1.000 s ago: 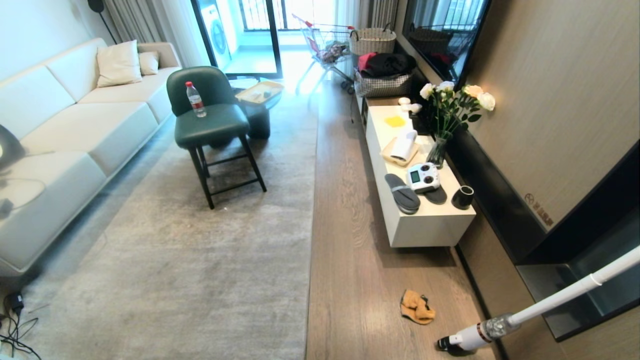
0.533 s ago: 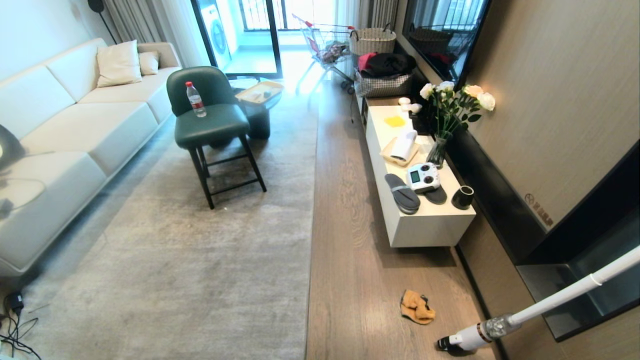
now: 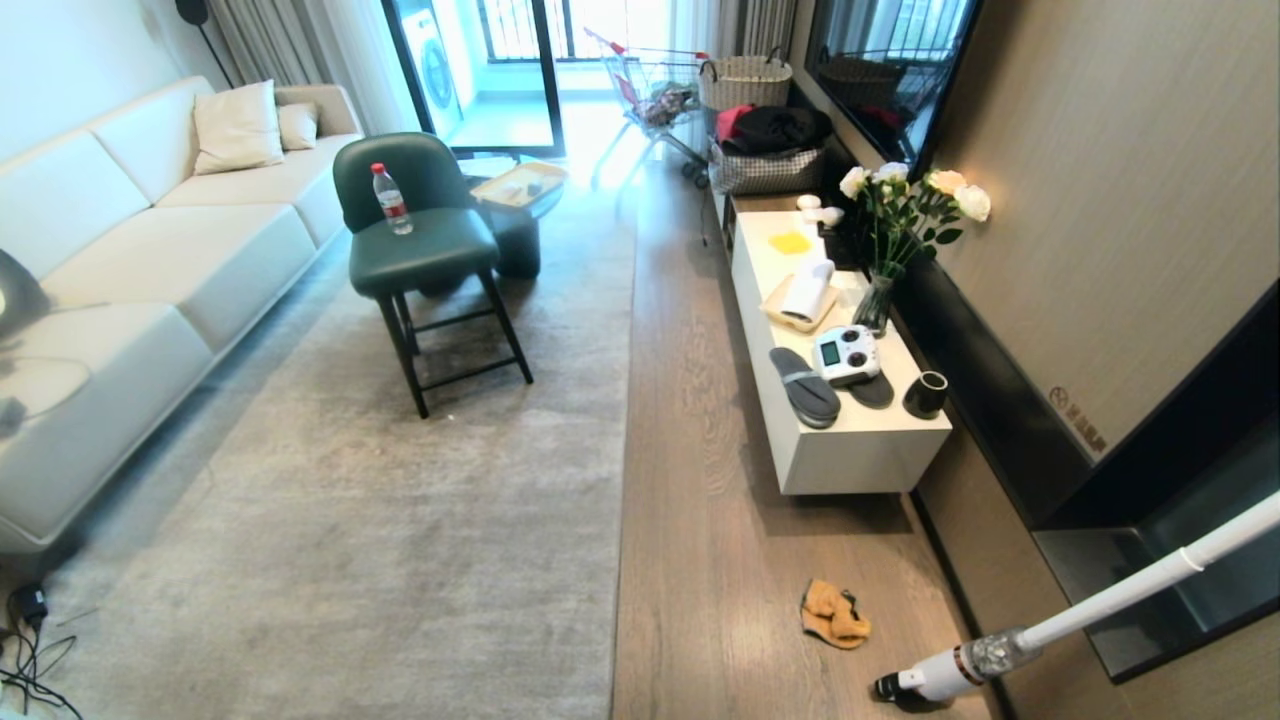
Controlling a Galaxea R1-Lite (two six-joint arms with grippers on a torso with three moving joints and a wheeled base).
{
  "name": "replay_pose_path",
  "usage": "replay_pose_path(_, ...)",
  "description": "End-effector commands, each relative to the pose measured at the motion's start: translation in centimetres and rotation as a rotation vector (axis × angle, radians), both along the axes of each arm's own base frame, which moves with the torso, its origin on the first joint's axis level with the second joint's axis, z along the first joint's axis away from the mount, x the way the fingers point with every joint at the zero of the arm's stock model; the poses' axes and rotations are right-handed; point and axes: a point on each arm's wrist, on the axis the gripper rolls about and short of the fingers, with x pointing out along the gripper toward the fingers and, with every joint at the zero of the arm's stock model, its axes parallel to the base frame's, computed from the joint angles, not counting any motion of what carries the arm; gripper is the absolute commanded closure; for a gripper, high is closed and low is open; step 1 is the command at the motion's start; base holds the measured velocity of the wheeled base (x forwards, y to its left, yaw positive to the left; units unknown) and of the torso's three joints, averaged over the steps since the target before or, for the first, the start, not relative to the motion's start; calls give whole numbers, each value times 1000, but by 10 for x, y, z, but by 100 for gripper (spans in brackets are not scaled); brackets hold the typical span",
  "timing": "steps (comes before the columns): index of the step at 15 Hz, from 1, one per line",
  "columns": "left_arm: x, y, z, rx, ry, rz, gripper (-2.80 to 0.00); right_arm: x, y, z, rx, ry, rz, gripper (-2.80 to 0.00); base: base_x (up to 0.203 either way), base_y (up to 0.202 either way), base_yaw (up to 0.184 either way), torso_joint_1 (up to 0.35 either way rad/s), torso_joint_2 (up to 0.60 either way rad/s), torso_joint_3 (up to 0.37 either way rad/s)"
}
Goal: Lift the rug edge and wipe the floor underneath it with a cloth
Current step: Pick up the rag
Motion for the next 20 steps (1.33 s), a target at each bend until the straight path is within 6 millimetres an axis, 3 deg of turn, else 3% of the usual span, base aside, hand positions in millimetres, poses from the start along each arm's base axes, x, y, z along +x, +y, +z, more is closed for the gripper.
replay_pose_path(1, 0, 0, 0, -2, 0, 1, 0, 0, 0, 0, -1, 1, 1, 0, 0, 0, 0, 0, 0, 0)
replay_pose_path(20, 0, 0, 0, -4, 0, 1, 0, 0, 0, 0, 1, 1, -1, 0, 0, 0, 0, 0, 0, 0)
